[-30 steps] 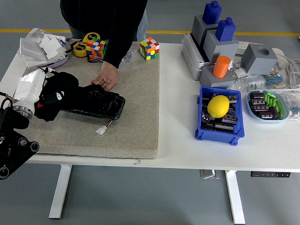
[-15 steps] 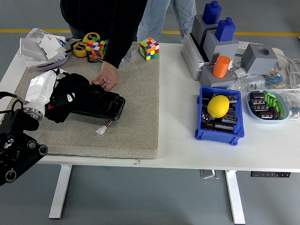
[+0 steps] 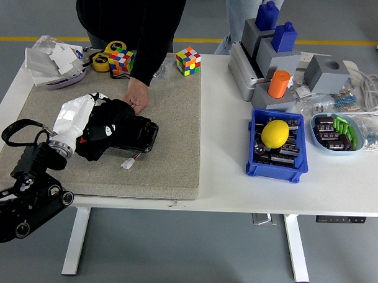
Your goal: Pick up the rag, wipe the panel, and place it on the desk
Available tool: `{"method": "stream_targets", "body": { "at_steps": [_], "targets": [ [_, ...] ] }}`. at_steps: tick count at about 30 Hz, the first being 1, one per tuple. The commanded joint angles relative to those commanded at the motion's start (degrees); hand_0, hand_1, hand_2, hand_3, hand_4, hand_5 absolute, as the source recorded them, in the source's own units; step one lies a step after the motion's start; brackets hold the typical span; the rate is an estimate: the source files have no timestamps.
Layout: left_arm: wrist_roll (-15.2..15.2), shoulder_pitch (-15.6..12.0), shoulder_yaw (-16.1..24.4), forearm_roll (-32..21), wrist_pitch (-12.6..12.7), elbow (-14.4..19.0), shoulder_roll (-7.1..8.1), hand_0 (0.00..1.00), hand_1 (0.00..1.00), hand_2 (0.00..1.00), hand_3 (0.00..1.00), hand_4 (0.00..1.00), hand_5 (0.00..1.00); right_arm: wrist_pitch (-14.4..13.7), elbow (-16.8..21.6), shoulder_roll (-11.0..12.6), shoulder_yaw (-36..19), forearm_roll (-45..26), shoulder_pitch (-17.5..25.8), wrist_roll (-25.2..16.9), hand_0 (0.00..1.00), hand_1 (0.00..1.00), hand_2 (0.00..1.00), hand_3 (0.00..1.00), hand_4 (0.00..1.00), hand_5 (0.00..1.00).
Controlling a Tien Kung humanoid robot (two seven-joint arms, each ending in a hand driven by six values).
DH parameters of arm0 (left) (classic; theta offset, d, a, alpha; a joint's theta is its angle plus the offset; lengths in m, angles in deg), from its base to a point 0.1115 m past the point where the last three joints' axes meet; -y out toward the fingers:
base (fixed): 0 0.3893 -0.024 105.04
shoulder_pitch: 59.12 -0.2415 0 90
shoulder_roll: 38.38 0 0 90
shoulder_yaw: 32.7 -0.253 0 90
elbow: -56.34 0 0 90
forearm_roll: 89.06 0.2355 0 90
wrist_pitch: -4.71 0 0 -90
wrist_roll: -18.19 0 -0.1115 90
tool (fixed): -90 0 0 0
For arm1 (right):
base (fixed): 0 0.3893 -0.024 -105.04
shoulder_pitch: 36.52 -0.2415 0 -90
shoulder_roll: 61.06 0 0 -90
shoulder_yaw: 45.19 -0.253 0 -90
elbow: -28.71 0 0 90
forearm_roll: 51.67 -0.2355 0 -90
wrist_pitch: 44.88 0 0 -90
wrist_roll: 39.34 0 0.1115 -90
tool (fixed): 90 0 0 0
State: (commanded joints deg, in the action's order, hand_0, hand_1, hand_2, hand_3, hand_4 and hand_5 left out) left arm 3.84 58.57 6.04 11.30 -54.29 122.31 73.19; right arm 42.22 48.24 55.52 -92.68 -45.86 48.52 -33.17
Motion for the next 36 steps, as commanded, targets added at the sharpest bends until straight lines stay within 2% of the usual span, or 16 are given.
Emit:
{"method": "stream_targets", "body": {
  "at_steps": [15,28,36],
  "targets": [
    [-0.7,0.2,-1.7,-0.1,-0.1,3.2,-0.50,0.202,0.113,0.392,0.667,0.640,0.002,0.0,0.0,0.0,0.0,-0.1,0.1,0.0,0.725,0.656,0.680,0.632,0.998,0.610],
    [-0.7,0.5,-2.6,-1.5,0.6,4.9,-2.15,0.202,0.113,0.394,0.668,0.639,0.002,0.0,-0.1,0.1,0.1,-0.1,-0.1,0.1,0.725,0.655,0.679,0.631,0.998,0.610],
    [-0.4,0.6,-3.9,-2.4,1.0,4.3,-3.11,0.202,0.113,0.395,0.669,0.639,0.002,0.0,0.0,0.0,0.1,-0.1,-0.1,0.1,0.726,0.655,0.679,0.631,0.998,0.611]
  ]
}}
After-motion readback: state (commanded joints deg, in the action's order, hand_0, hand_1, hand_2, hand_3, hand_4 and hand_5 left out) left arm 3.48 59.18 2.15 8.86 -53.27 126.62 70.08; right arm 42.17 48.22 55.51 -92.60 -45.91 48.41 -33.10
